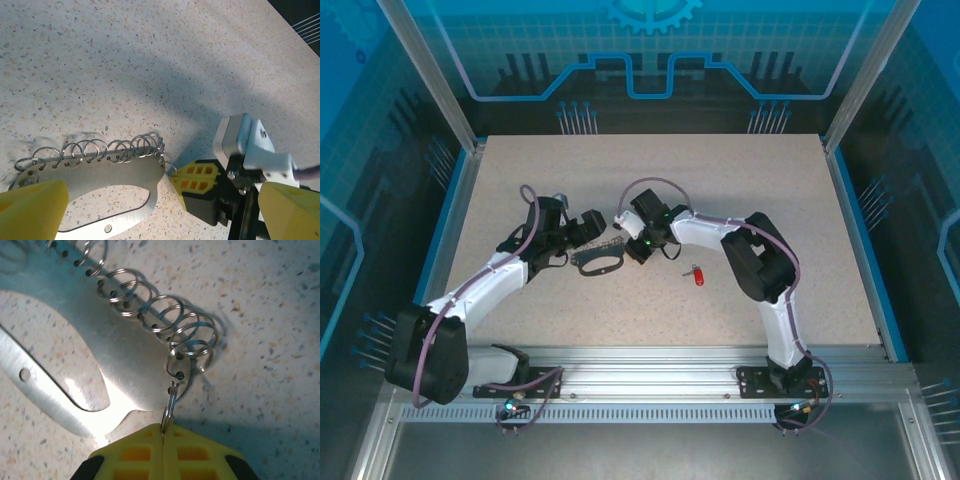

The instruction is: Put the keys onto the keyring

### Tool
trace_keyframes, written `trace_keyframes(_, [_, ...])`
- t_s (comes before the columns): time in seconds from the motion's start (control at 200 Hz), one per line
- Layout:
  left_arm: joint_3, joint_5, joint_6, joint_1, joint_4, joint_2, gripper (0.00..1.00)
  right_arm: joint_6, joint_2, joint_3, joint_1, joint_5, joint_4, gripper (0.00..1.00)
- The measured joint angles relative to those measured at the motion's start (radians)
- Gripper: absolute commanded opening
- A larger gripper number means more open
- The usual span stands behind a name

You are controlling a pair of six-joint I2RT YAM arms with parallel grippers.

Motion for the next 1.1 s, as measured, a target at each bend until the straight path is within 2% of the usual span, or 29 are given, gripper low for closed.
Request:
trace_keyframes(0.195, [0.021,0.023,0.0,-0.002,-0.029,0.011,0.99,0.011,-0.061,-0.062,0.0,-0.01,0.006,0.0])
trace_keyframes(0.38, [0.022,0.034,-0.001,-0.025,-0.048,0.011,0.99,0.076,-0.178,-0.195,-0.005,-0.017,0.046,0.0])
trace_keyframes(0.635, [0.022,0.04,-0.023,-0.126,-0.043,0.019,0.99,0.213,-0.282,-0.354,0.005,0.008,0.093,0.0])
trace_keyframes(0.835, [0.021,0.029,-0.035,-0.202,-0.038,0.037,0.99,0.305,-0.325,-0.435,0.068,0.045,0.111,0.0])
trace_keyframes(0.885, [0.02,0.024,-0.038,-0.212,-0.035,0.04,0.99,0.323,-0.325,-0.447,0.081,0.05,0.116,0.07])
trace_keyframes(1.02, [0.007,0.013,-0.051,-0.228,-0.021,0.048,0.99,0.359,-0.334,-0.469,0.097,0.071,0.116,0.35])
trace_keyframes(1.1, [0.003,0.01,-0.054,-0.23,-0.02,0.049,0.99,0.387,-0.373,-0.489,0.097,0.092,0.107,0.43])
